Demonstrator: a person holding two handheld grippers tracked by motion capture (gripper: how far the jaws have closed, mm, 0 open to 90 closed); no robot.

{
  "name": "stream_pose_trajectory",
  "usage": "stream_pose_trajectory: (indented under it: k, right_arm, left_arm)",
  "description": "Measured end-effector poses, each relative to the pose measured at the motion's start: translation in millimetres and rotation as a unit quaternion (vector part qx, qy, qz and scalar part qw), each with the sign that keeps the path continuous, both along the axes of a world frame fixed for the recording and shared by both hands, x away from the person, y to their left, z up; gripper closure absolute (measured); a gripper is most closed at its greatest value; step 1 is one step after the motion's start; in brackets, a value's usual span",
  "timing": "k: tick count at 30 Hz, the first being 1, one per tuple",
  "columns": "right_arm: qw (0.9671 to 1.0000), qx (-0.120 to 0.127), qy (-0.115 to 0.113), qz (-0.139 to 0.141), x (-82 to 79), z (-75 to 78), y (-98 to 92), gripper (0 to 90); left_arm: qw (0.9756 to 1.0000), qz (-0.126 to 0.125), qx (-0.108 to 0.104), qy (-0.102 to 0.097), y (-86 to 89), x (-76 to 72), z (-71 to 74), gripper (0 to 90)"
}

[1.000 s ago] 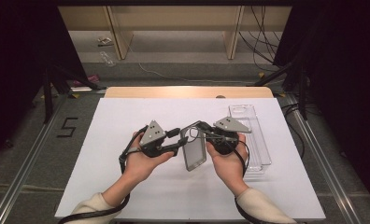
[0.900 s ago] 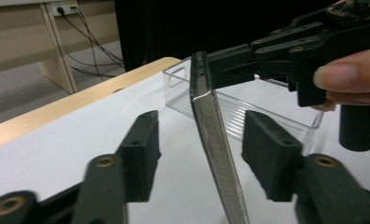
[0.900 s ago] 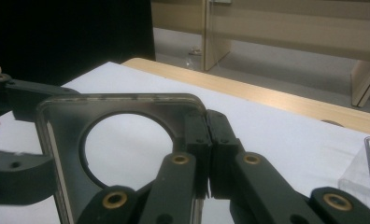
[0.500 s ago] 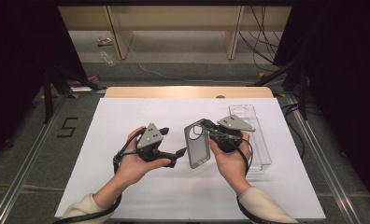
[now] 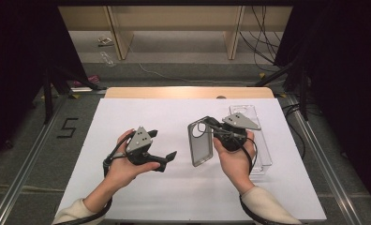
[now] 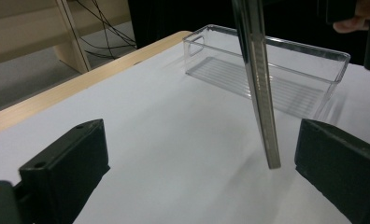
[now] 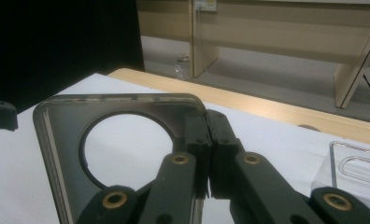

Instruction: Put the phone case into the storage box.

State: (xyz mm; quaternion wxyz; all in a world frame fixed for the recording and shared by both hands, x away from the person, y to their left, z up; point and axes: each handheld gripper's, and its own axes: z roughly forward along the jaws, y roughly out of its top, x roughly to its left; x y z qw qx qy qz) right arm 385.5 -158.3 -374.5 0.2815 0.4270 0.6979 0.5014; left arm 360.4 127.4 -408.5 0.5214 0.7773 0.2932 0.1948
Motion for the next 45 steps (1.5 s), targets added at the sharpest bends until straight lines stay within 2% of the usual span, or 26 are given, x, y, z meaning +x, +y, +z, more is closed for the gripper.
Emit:
stream_pose_trajectory:
  k: [12,45]
  right_arm:
    - [0.9999,0.008,-0.005,-0.006,0.2,7.0,-5.3,89.4]
    - [0.9993,0.026,-0.015,-0.023,3.4,21.9,-22.8,89.4]
  left_arm:
    - [0.9999,0.009,0.002,-0.004,19.4,-6.9,-6.5,2.5]
    - [0.9998,0.016,0.01,0.01,39.1,-14.5,-19.2,2.9]
